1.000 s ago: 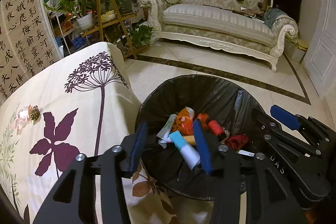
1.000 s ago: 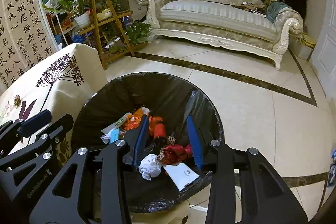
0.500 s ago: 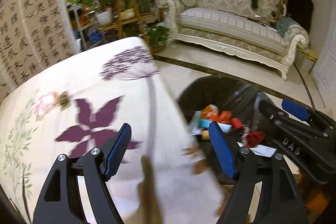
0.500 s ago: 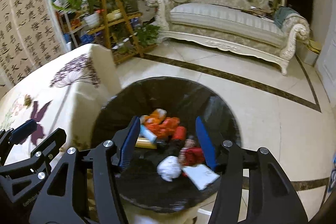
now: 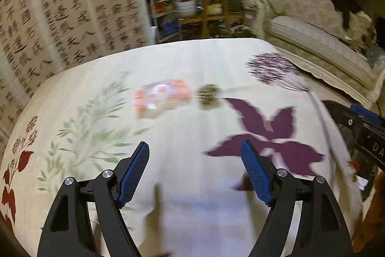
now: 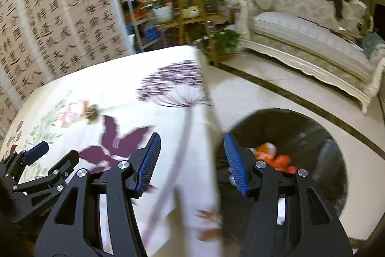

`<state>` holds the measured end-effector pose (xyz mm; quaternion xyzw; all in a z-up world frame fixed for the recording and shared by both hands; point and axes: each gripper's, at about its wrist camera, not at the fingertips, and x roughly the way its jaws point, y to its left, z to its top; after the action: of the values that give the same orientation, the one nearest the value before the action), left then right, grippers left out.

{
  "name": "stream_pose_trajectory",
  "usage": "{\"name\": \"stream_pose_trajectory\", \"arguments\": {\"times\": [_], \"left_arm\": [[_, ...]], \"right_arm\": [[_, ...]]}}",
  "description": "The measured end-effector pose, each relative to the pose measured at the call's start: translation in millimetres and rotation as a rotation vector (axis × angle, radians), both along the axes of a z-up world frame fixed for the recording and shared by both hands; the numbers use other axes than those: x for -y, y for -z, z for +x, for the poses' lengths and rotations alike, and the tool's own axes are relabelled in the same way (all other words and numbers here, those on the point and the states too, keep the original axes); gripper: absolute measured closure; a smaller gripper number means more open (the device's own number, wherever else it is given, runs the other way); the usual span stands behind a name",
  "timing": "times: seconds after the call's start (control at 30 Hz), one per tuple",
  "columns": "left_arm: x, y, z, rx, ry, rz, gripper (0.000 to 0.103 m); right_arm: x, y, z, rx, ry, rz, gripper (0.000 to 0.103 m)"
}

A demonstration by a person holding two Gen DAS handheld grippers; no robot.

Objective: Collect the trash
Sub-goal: 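Move both grippers back over the bed toward the remaining trash, then grasp the gold twine ball with the right gripper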

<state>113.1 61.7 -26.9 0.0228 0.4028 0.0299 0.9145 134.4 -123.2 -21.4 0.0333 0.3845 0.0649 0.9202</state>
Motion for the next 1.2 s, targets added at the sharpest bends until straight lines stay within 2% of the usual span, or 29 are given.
{"name": "stream_pose_trajectory", "arguments": {"times": [0.33, 0.63, 0.73, 0.8, 0.9, 0.93, 1.2], "left_arm": [[-68, 2, 14, 0.008, -0.111, 0.008, 0.027], [-100, 5, 22, 0.003, -0.149, -0.003, 0.026], [-104, 5, 24, 0.003, -0.149, -0.011, 0.026], [-106, 5, 26, 0.003, -0.146, -0.013, 0.026], [-105, 5, 27, 0.005, -0.139, -0.016, 0.026], [-104, 5, 28, 0.005, -0.136, -0.017, 0.026], [-92, 2, 37, 0.008, -0.103, -0.034, 0.025]], "right_arm": [[-77, 4, 35, -0.030, -0.113, -0.008, 0.049], [-126, 12, 60, -0.057, -0.175, -0.030, 0.050], [-136, 16, 65, -0.070, -0.193, -0.040, 0.056], [-141, 21, 68, -0.092, -0.205, -0.044, 0.066], [-142, 23, 69, -0.101, -0.204, -0.048, 0.074], [-142, 23, 69, -0.103, -0.208, -0.049, 0.085], [-120, 19, 70, -0.086, -0.165, -0.037, 0.087]]}}
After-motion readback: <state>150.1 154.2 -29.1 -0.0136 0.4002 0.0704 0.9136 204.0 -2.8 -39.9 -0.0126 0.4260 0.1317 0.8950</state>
